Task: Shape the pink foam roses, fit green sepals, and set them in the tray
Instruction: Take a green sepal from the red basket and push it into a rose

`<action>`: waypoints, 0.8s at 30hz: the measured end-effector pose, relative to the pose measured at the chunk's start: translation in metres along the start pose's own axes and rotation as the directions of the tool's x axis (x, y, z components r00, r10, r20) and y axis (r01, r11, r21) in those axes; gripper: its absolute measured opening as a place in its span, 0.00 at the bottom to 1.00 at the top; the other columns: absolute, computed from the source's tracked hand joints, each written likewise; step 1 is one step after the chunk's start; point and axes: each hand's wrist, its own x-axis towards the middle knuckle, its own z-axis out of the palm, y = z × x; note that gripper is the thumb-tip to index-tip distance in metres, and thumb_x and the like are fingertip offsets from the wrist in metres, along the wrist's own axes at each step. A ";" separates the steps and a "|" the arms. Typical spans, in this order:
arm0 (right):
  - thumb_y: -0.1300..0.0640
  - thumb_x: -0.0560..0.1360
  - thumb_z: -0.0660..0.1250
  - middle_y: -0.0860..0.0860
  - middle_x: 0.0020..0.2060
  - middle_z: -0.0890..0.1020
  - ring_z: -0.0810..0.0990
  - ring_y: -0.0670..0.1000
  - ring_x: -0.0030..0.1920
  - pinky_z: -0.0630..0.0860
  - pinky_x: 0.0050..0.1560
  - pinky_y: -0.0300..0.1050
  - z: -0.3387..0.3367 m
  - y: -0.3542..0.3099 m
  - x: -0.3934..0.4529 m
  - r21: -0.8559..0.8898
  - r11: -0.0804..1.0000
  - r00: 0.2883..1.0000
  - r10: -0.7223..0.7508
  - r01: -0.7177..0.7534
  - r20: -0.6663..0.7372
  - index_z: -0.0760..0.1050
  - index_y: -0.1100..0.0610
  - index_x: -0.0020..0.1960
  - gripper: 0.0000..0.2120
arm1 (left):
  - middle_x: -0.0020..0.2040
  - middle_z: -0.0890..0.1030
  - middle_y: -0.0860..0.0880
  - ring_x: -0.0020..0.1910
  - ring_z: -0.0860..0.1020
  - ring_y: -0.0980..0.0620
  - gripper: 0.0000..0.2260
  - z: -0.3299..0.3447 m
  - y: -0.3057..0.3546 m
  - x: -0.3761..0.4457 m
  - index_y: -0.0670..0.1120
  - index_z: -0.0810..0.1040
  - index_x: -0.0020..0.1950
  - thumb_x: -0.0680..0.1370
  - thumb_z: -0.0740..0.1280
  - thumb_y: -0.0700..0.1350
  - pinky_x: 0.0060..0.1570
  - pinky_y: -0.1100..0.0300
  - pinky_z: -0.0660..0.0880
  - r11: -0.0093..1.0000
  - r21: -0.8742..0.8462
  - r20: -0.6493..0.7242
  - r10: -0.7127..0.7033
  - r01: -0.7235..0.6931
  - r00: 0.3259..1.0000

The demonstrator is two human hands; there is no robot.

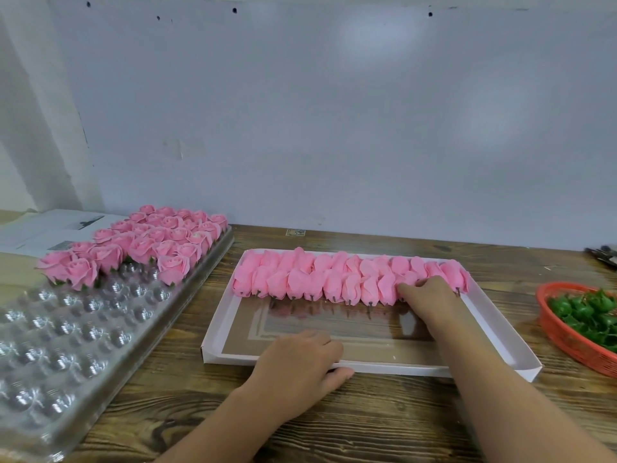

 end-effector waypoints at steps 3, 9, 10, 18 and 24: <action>0.45 0.70 0.66 0.54 0.37 0.82 0.80 0.55 0.41 0.80 0.49 0.53 0.002 0.001 0.001 0.005 1.000 1.000 -0.001 0.001 -0.015 0.76 0.50 0.39 0.09 | 0.46 0.76 0.56 0.43 0.70 0.57 0.18 -0.001 0.000 0.000 0.53 0.72 0.49 0.81 0.52 0.64 0.40 0.61 0.67 1.000 -0.001 0.007 -0.008 0.008 1.000; 0.57 0.68 0.71 0.57 0.37 0.82 0.80 0.54 0.35 0.81 0.44 0.52 -0.001 0.012 0.008 0.426 0.903 0.998 0.048 -0.061 0.041 0.77 0.57 0.40 0.04 | 0.45 0.76 0.56 0.43 0.71 0.57 0.18 -0.001 0.001 -0.001 0.53 0.73 0.49 0.81 0.52 0.64 0.40 0.61 0.68 1.000 -0.017 -0.001 -0.009 0.009 1.000; 0.61 0.69 0.70 0.57 0.39 0.81 0.80 0.55 0.38 0.81 0.48 0.51 -0.003 0.014 0.010 0.528 0.843 0.994 0.082 -0.108 0.071 0.76 0.56 0.42 0.04 | 0.44 0.76 0.56 0.42 0.70 0.58 0.17 -0.002 0.001 -0.001 0.54 0.72 0.48 0.81 0.52 0.65 0.40 0.61 0.66 1.000 -0.023 -0.002 -0.010 0.009 1.000; 0.68 0.75 0.66 0.58 0.44 0.82 0.82 0.53 0.46 0.82 0.37 0.40 -0.022 0.026 -0.016 0.917 0.344 0.975 -0.019 -0.202 0.222 0.77 0.62 0.49 0.05 | 0.46 0.75 0.61 0.46 0.73 0.62 0.19 -0.010 0.002 -0.002 0.57 0.75 0.52 0.76 0.55 0.69 0.44 0.67 0.69 0.969 -0.218 0.089 -0.097 0.115 0.991; 0.68 0.73 0.70 0.58 0.42 0.81 0.83 0.52 0.41 0.83 0.43 0.42 -0.005 0.016 -0.062 0.931 0.326 0.929 -0.267 -0.165 0.257 0.76 0.64 0.48 0.05 | 0.54 0.77 0.67 0.54 0.74 0.71 0.18 -0.025 0.012 0.017 0.63 0.75 0.58 0.75 0.57 0.70 0.57 0.65 0.73 0.677 -0.657 0.151 -0.312 0.331 0.938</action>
